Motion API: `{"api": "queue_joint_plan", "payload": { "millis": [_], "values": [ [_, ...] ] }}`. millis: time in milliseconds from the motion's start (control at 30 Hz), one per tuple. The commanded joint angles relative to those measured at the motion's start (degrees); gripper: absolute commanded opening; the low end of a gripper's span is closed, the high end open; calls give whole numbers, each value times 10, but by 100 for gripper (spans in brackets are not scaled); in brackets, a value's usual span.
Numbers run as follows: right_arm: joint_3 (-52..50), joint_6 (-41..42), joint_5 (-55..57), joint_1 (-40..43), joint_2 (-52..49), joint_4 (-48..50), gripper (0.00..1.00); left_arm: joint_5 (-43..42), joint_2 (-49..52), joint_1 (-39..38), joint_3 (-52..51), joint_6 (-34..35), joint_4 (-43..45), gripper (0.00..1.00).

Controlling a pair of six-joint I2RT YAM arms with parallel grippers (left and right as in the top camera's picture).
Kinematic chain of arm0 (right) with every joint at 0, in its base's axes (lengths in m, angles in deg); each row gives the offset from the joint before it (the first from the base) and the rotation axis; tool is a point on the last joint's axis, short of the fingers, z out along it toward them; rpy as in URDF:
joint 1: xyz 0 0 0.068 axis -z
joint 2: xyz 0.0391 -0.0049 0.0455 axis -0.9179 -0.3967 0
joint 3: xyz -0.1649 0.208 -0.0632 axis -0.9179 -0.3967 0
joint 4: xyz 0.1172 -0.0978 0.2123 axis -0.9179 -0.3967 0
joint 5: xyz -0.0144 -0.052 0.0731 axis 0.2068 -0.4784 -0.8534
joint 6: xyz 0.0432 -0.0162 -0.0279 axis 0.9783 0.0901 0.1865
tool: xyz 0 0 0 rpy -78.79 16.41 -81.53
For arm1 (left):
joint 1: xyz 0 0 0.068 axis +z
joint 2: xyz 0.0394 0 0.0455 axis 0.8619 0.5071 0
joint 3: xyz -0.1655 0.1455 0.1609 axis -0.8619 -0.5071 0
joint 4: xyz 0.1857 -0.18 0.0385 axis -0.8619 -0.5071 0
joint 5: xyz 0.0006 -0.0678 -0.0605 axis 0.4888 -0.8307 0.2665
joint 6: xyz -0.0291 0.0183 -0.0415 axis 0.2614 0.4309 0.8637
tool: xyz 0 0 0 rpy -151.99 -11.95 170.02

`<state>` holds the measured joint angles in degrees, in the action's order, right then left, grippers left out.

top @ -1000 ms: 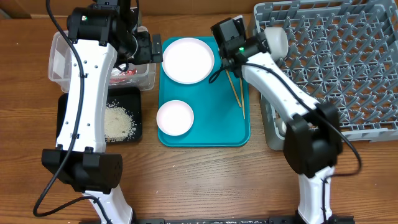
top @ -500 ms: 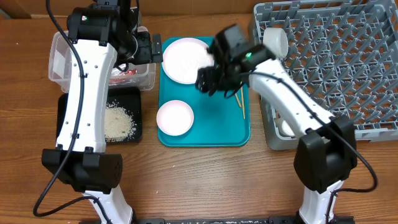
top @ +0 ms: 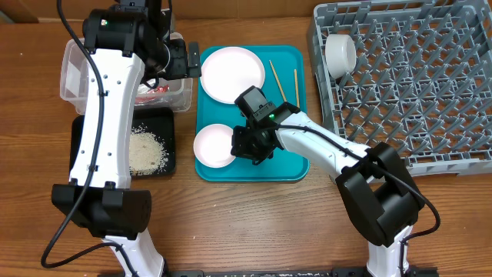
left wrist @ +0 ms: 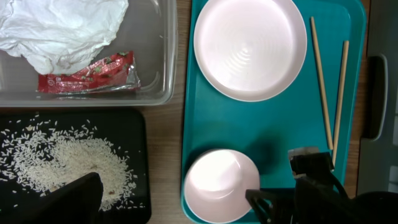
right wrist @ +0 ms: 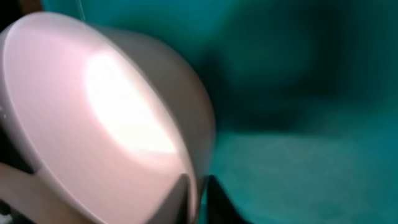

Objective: Sort waste into correct bins and load items into the dishwasher
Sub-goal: 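Reach the right gripper to the pink bowl and grasp its rim, then carry the pink bowl right and set it in the dish rack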

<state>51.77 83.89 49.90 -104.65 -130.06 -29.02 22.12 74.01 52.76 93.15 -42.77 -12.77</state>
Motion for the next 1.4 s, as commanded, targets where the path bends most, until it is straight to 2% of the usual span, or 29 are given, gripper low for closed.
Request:
{"api": "queue_joint_plan", "payload": {
  "millis": [0, 200, 333, 467, 533, 633, 733, 867, 933, 1033, 1367],
  "values": [
    [-1, 24, 11, 4, 0, 2, 4, 4, -6, -4, -2, 5, 0, 100],
    [1, 10, 18, 31, 25, -10, 4, 4, -6, -4, -2, 5, 0, 100],
    [23, -27, 89, 84, 94, -67, 4, 4, -6, -4, -2, 5, 0, 100],
    [70, -86, 272, 147, 224, -155, 4, 4, -6, -4, -2, 6, 0, 100],
    [83, -93, 434, 156, 294, -186, 4, 4, -6, -4, -2, 5, 1, 100],
    [82, -88, 621, 152, 350, -214, 4, 4, -6, -4, -2, 5, 0, 100],
    [82, -123, 737, 149, 371, -224, 4, 4, -6, -4, -2, 5, 0, 100],
    [75, -142, 829, 149, 346, -218, 4, 4, -6, -4, -2, 5, 0, 100],
    [60, -142, 923, 149, 307, -199, 4, 4, -6, -4, -2, 5, 0, 100],
    [45, -142, 993, 149, 252, -181, 4, 4, -6, -4, -2, 5, 0, 100],
    [40, -142, 1027, 152, 63, -174, 4, 4, -6, -3, -2, 6, 0, 100]
  ]
}}
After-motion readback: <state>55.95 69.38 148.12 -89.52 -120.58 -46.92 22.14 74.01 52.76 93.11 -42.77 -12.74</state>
